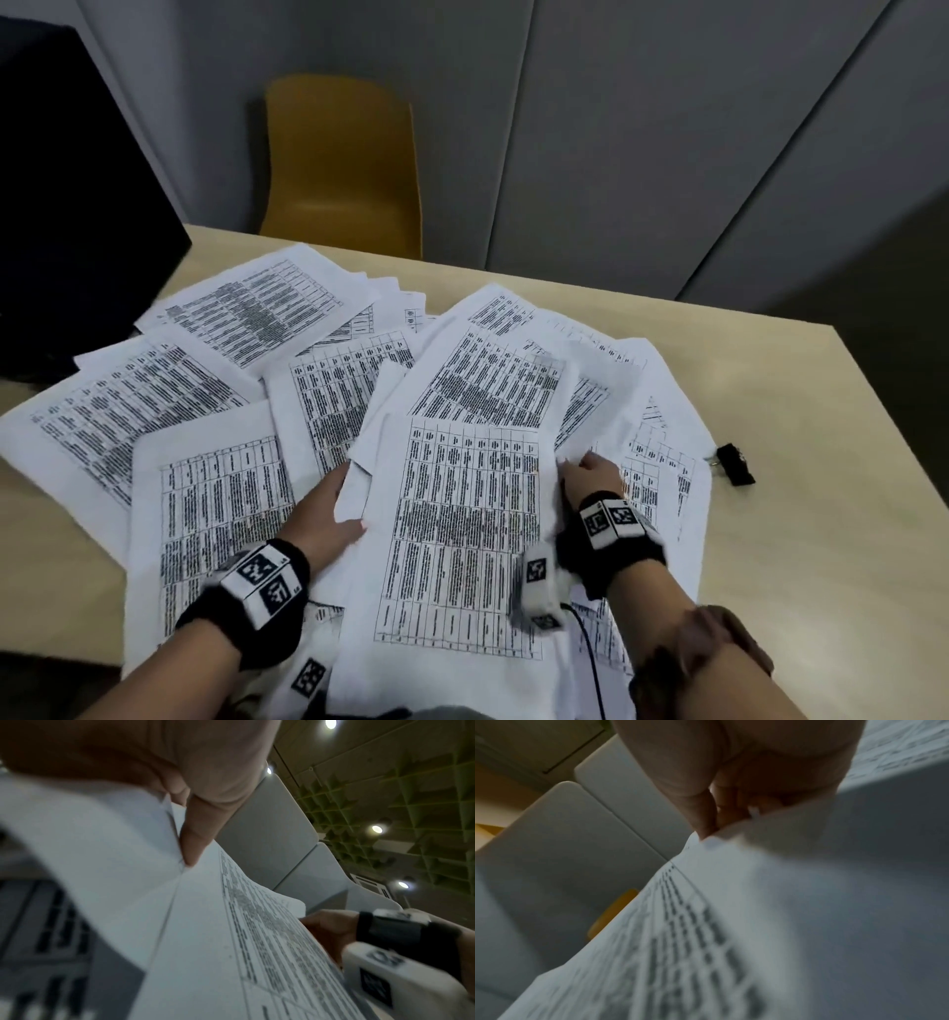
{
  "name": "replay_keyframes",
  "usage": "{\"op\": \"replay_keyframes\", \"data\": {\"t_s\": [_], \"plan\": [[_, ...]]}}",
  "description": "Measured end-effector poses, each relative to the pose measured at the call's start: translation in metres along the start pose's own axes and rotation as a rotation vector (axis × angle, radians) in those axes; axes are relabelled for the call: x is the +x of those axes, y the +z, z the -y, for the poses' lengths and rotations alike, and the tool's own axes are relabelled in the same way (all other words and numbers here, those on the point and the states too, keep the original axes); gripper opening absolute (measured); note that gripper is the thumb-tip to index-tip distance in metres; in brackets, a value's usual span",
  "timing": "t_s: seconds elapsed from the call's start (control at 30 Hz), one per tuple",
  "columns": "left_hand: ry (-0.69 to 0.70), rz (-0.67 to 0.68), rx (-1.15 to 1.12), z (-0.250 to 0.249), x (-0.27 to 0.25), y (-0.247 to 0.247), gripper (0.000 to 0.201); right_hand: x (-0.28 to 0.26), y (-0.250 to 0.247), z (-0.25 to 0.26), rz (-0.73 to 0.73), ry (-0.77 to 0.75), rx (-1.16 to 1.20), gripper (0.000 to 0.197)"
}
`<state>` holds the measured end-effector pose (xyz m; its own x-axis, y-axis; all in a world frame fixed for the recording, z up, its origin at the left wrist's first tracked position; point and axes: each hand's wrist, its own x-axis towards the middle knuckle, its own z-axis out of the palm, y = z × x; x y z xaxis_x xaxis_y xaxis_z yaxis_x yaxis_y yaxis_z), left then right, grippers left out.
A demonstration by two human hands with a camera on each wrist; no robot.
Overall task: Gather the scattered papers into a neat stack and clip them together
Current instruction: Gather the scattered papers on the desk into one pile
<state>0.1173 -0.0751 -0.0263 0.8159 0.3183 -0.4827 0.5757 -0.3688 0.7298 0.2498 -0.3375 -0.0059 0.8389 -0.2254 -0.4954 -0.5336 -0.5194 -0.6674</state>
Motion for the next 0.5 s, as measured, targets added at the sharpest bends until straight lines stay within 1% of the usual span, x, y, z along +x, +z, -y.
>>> {"op": "replay_keyframes", "data": {"t_s": [0.07,0.13,0.2,0.23,0.27,0.33,0.4,0.43,0.47,0.5], "plan": [[-0.029,-0.011,-0.114,-0.004,-0.004,-0.005,0.058,0.0,-0.002,-0.003,0.05,-0.051,-0.114,0.025],[-0.049,-0.016,-0.222,-0.009,-0.007,-0.009,0.056,0.001,-0.004,-0.01,0.135,-0.071,-0.203,0.022],[-0.05,-0.024,-0.26,-0.011,-0.005,-0.012,0.062,0.002,-0.005,-0.019,0.249,-0.054,-0.144,0.013],[-0.053,-0.025,-0.263,-0.011,-0.004,-0.012,0.065,0.0,-0.005,-0.022,0.289,-0.052,-0.096,0.017],[-0.054,-0.023,-0.266,-0.01,-0.001,-0.011,0.068,-0.005,-0.006,-0.023,0.304,-0.041,-0.032,0.019],[-0.05,-0.009,-0.229,-0.006,0.003,-0.006,0.07,-0.021,-0.005,-0.02,0.296,-0.044,0.099,0.01],[-0.013,0.0,-0.16,-0.006,0.003,0.0,0.063,-0.037,0.004,-0.021,0.306,-0.023,0.256,0.027],[0.011,0.007,-0.135,-0.004,0.004,0.002,0.06,-0.041,0.011,-0.023,0.287,-0.042,0.264,0.044],[0.026,0.019,-0.127,-0.002,0.004,0.003,0.059,-0.046,0.017,-0.026,0.252,-0.079,0.211,0.06],[0.036,0.036,-0.136,-0.002,0.003,0.002,0.06,-0.046,0.022,-0.031,0.23,-0.104,0.179,0.069]]}}
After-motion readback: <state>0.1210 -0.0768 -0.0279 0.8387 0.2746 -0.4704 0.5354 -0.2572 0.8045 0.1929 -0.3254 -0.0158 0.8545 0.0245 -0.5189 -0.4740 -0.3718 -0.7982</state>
